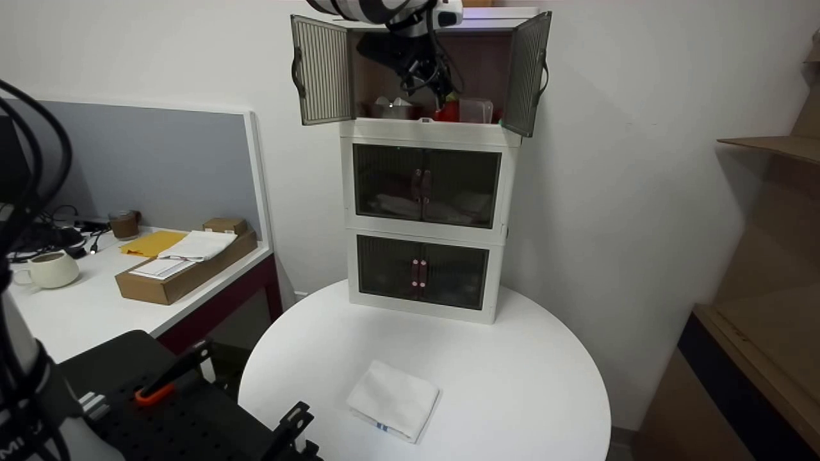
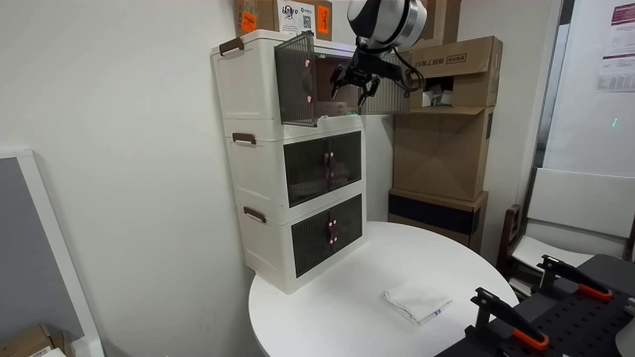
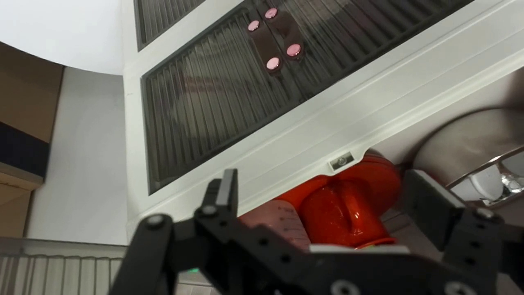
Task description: Remove the red cup from the top cabinet
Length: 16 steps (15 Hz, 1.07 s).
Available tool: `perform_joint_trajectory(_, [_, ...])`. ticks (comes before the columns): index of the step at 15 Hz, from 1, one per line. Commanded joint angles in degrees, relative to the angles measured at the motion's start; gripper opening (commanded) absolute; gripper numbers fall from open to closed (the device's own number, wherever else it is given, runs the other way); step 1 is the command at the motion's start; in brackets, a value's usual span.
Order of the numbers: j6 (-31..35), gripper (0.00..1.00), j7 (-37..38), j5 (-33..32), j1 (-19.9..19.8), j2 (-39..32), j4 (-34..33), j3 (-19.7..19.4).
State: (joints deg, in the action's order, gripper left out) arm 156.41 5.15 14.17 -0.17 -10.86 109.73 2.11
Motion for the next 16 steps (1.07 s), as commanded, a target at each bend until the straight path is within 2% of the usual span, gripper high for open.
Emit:
perform_joint_trajectory(1, [4.19, 1.0, 0.59, -0.12, 0.66, -0.8, 0.21, 0.35])
perform_joint_trajectory(10, [10.05, 1.0, -1.93, 1.71, 0.38, -3.84, -3.02, 2.9])
perform_joint_trajectory(16, [8.15, 1.0, -0.87, 1.27, -0.24, -7.54, -7.91, 3.09])
